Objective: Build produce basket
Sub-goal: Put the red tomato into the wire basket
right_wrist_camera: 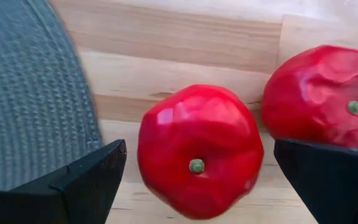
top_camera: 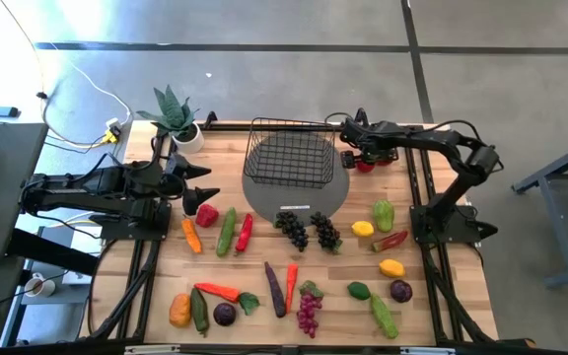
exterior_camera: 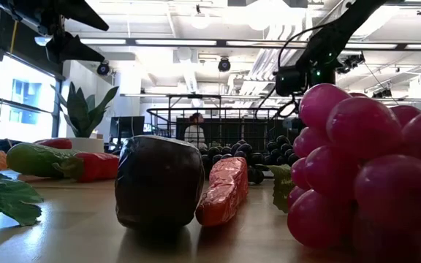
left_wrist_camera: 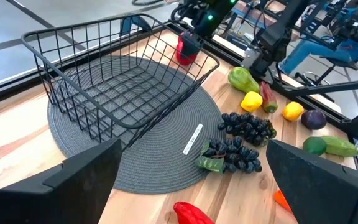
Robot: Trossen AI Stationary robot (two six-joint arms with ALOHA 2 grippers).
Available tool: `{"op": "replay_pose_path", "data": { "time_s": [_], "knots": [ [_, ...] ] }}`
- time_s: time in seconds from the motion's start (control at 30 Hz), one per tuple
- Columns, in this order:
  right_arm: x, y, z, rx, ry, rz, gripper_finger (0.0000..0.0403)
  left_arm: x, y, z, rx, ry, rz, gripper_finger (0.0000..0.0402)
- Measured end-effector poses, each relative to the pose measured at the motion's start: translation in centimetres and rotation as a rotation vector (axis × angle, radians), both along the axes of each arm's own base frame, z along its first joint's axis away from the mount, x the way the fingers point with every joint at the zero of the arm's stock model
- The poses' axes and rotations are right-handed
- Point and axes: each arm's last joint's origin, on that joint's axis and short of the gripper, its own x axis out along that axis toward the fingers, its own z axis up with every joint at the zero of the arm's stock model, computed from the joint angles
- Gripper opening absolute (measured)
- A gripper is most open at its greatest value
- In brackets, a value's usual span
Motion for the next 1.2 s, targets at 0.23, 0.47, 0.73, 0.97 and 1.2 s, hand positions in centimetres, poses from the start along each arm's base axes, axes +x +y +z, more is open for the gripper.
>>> {"op": "replay_pose_path", "data": {
  "time_s": [0.23,0.47,0.73,0.97,1.2],
  "knots": [
    [0.2,-0.2,-1.0,0.02,0.025,0.0,0.0371,0.0,0.0,0.0,0.0,0.0,0.0,0.039],
    [0.3,-0.3,-1.0,-0.004,0.024,-0.01,0.0299,0.0,0.0,0.0,0.0,0.0,0.001,0.039],
    [0.2,-0.1,-0.7,0.018,0.014,-0.001,0.0252,0.0,0.0,0.0,0.001,0.0,0.002,0.039],
    [-0.1,1.3,1.8,-0.018,-0.032,0.007,0.0248,0.0,0.0,0.0,0.001,0.001,0.003,0.039],
    [-0.9,3.2,5.8,-0.123,-0.181,-0.023,0.0247,0.0,0.0,0.0,0.002,0.001,0.002,0.039]
  ]
}}
